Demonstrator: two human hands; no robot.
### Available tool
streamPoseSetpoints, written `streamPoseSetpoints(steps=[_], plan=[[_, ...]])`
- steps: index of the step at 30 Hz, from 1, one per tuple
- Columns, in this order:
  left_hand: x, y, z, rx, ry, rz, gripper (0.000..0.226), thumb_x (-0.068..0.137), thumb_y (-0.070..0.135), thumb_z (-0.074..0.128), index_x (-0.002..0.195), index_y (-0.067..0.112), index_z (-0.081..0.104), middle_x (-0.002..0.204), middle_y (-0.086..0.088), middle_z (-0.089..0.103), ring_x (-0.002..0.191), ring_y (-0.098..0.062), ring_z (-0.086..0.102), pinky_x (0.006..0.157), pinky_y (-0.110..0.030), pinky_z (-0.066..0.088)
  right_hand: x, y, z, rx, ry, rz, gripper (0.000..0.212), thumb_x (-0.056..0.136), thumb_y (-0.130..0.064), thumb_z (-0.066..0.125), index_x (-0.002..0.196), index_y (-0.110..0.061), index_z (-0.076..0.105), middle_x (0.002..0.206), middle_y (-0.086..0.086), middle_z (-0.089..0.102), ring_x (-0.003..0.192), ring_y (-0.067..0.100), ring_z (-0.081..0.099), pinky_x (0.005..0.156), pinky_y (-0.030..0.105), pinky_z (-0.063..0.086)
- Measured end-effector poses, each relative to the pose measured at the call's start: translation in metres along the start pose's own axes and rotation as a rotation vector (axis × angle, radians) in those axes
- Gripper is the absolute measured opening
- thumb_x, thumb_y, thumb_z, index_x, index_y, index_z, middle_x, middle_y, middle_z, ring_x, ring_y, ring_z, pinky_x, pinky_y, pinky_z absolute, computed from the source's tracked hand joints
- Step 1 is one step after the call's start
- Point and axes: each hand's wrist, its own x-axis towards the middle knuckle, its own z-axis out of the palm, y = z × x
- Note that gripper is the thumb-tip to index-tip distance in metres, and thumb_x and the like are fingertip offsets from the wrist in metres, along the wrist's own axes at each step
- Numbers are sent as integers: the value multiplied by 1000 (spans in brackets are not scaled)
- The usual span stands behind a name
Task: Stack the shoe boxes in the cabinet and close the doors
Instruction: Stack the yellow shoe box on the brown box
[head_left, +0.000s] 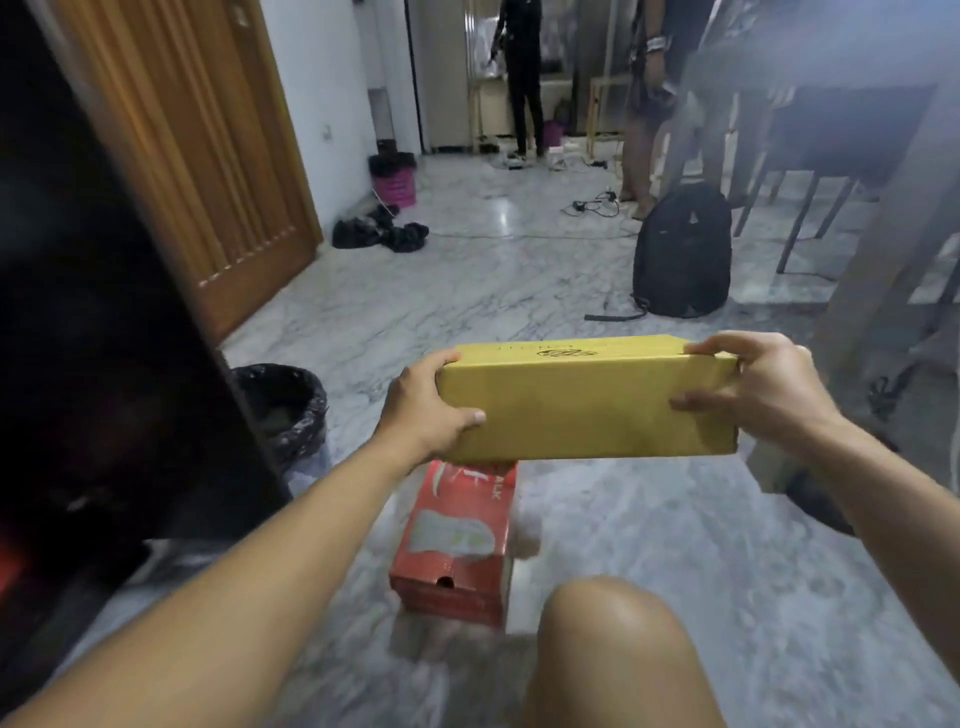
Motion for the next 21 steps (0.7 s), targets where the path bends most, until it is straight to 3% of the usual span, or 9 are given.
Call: streamPoseSetpoints(steps=[2,5,9,14,18,21], plan=[[-12,-2,-30,39,100,-9,75,69,16,84,137,21,53,130,-8,59,113,-24,57,95,-34,48,-3,-28,5,46,-7,-84,56,56,-21,94,108,-24,73,103,9,63,80,21,56,71,26,46],[-34,-4,-75,52,219,-24,75,68,14,85,136,20,55,129,-6,62,105,-18,57,88,-24,45,-10,-66,10,71,-17,-199,54,57,-20,93,108,-25,74,103,9,67,88,22,59,81,31,51],[-69,-1,-131,62,338,-18,74,68,15,86,135,21,57,125,0,63,98,-7,54,78,-15,40,-22,-114,10,112,-64,-312,54,57,-22,92,108,-29,74,97,10,66,84,23,59,72,29,47],[-120,7,-200,144,484,5,71,67,18,87,132,26,59,125,6,62,107,-8,52,86,-23,42,-49,-175,7,207,-132,-462,53,59,-16,91,108,-26,74,91,8,66,76,21,58,71,29,51],[-163,16,-259,212,588,-14,69,68,18,86,131,27,59,123,7,60,106,-5,46,85,-22,36,-74,-227,12,252,-166,-567,53,59,-17,91,109,-27,74,92,9,70,75,21,59,72,25,44],[-187,20,-301,214,684,-44,72,65,21,88,131,24,59,122,6,60,110,-9,51,88,-24,40,-94,-267,21,331,-203,-629,55,58,-17,91,110,-25,74,93,5,68,70,11,58,75,28,50]])
